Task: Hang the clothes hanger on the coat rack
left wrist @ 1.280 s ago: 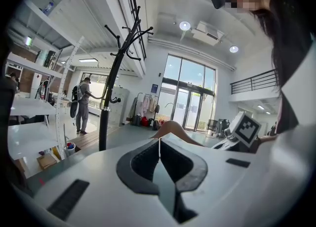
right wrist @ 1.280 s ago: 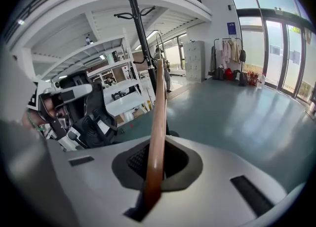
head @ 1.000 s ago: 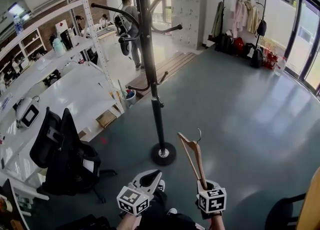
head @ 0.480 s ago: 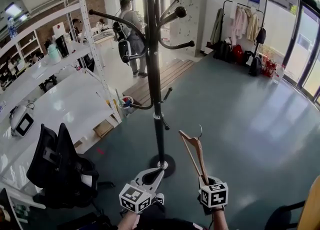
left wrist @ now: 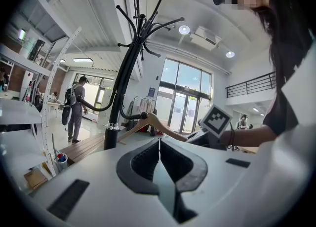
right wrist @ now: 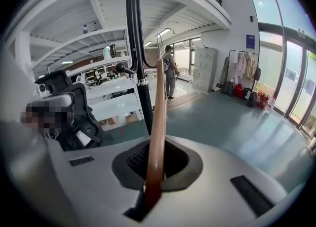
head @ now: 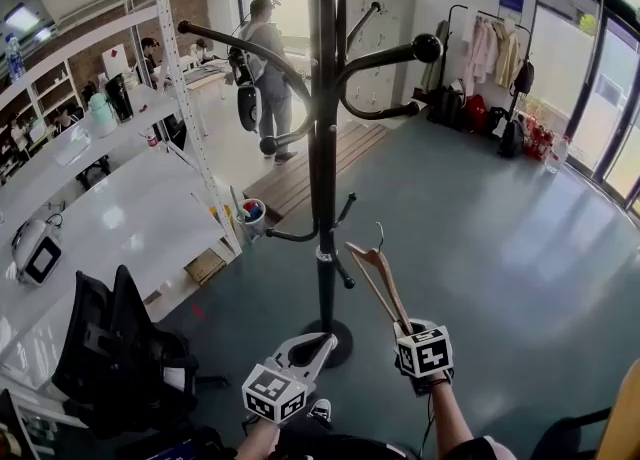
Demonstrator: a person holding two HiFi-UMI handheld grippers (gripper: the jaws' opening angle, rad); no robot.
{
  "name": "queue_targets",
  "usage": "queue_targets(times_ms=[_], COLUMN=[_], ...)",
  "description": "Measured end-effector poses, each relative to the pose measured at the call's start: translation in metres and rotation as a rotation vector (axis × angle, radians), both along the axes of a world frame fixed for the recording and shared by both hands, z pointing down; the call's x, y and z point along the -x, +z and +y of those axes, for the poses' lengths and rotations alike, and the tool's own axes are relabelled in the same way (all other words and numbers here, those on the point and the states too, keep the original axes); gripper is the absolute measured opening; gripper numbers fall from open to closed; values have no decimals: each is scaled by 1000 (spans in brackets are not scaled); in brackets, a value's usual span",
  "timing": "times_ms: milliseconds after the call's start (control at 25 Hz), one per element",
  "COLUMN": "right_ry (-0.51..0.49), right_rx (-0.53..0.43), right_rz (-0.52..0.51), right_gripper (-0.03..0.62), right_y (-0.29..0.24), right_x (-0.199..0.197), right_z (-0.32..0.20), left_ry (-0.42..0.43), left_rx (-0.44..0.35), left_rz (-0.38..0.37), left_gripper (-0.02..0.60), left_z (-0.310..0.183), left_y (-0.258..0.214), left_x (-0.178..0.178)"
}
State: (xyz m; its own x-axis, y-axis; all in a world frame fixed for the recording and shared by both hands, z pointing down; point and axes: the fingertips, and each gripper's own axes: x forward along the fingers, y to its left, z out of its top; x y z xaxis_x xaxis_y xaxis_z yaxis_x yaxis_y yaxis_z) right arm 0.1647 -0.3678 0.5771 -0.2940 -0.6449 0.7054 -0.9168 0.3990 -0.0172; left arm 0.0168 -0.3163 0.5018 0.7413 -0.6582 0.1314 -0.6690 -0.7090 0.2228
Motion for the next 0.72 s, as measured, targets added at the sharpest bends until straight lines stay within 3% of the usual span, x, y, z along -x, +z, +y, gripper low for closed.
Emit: queue_targets(times_ms=[360,720], right_ry=[-95,-115], right_rx=[59,139], right_rz=[60,83], right_gripper=[12,12], right_y=[2,35], right_x=[26,44], right_z=[-72,-84], left_ry=[28,43], left_rx=[5,21], left_rz=[22,26], left_gripper=[0,0], left_z=[-30,-40], left_y=[-1,6], left_x=[-4,-4])
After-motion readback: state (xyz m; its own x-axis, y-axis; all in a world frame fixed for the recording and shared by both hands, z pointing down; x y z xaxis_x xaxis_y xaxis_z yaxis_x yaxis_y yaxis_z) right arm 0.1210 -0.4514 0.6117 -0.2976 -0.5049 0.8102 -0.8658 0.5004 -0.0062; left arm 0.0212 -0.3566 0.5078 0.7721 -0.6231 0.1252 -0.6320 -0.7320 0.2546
